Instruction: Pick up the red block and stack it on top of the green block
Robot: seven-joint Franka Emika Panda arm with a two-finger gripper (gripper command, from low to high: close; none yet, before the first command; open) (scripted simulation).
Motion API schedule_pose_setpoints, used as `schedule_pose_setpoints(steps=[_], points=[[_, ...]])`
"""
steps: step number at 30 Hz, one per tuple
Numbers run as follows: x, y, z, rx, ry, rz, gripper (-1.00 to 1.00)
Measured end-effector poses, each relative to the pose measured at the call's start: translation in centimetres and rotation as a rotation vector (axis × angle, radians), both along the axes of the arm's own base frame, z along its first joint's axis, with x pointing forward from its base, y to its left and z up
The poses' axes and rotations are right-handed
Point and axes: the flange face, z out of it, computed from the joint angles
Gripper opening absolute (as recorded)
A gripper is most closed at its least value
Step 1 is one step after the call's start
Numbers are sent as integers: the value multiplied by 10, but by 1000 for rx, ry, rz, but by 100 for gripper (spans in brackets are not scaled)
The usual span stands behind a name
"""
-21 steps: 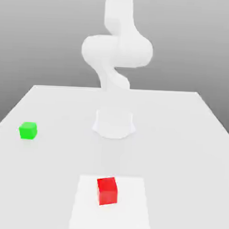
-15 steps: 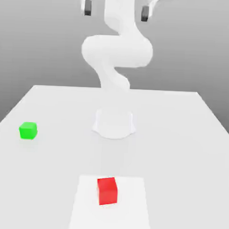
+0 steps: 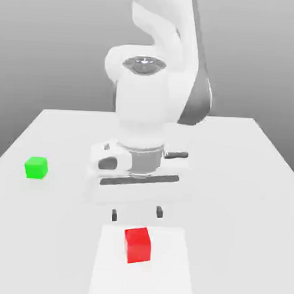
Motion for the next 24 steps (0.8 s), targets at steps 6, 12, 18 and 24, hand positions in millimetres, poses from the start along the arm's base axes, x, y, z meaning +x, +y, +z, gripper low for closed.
schedule_pose_setpoints(steps=[6,12,18,24], points=[[-3,0,-51,1,8,2,-100],[-3,0,-53,1,9,2,-100],[-3,0,-1,1,9,2,-100],[-24,-98,22,-34,4,-266,-100]])
